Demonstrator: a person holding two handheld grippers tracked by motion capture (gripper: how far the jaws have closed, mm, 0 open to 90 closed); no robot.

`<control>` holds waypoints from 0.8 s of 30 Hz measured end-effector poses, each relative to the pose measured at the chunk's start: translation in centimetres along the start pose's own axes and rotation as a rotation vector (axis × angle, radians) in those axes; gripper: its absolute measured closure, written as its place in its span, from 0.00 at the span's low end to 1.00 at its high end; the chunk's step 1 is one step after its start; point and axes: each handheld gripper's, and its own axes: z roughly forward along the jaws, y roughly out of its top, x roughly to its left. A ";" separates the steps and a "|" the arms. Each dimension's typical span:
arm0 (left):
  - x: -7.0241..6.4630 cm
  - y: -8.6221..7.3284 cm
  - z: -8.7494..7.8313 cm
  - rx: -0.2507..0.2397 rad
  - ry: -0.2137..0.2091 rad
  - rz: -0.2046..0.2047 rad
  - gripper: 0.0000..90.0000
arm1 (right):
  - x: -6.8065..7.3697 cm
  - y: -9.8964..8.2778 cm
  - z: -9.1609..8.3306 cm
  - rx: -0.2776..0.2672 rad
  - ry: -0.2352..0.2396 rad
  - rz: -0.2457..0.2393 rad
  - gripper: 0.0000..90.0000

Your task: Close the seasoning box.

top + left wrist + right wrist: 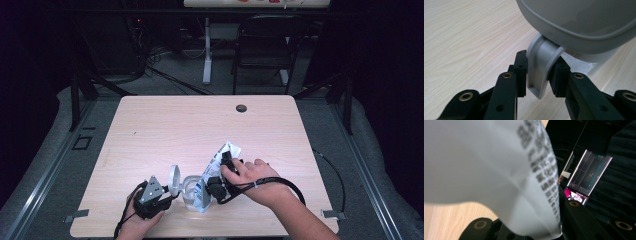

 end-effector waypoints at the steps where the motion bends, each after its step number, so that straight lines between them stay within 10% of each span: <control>1: 0.0 0.0 0.0 0.000 0.000 0.000 0.79 | 0.0 0.0 0.0 0.000 -0.002 -0.002 0.88; 24: 0.0 0.0 0.0 0.000 0.001 -0.001 0.79 | 0.2 0.1 0.0 -0.012 -0.007 -0.013 0.89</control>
